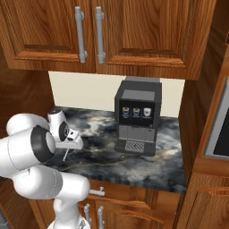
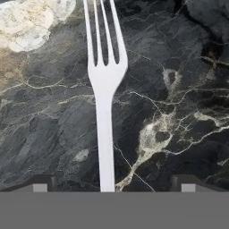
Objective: Take the fork and place it on the left side of the plate. Then take the spoon and place it on the right side of the plate. Make sure they're directly next to the plate.
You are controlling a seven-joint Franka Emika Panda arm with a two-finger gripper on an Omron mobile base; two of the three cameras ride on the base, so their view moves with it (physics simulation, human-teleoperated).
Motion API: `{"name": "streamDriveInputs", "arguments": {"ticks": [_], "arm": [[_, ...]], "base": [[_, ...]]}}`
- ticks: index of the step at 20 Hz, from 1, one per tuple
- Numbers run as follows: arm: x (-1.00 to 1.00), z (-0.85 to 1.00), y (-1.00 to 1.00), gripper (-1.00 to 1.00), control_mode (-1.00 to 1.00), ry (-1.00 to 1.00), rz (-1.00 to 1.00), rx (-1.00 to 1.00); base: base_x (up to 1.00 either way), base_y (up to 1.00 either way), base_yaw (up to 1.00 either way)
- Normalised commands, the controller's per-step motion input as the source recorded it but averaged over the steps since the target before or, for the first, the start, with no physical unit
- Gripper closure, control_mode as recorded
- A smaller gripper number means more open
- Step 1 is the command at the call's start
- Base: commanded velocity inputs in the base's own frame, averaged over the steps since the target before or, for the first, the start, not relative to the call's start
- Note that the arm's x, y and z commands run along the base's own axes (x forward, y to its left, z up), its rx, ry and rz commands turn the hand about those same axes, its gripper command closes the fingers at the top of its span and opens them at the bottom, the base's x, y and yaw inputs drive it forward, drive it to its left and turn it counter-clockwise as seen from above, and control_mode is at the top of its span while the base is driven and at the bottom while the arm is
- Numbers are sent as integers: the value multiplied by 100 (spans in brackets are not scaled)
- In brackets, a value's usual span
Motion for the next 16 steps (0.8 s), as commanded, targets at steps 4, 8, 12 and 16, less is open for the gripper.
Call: {"name": "streamDriveInputs", "arguments": {"ticks": [4, 8, 12, 16], "arm": [[0, -26, 5, -100, -100, -3, 0, 0], [0, -24, 7, -100, -100, -2, 0, 0], [0, -31, 5, 100, -100, -1, 0, 0], [-6, -28, 0, 100, -100, -9, 0, 3]], "base": [[0, 0, 0], [0, 0, 0], [0, 0, 0], [0, 0, 0]]}}
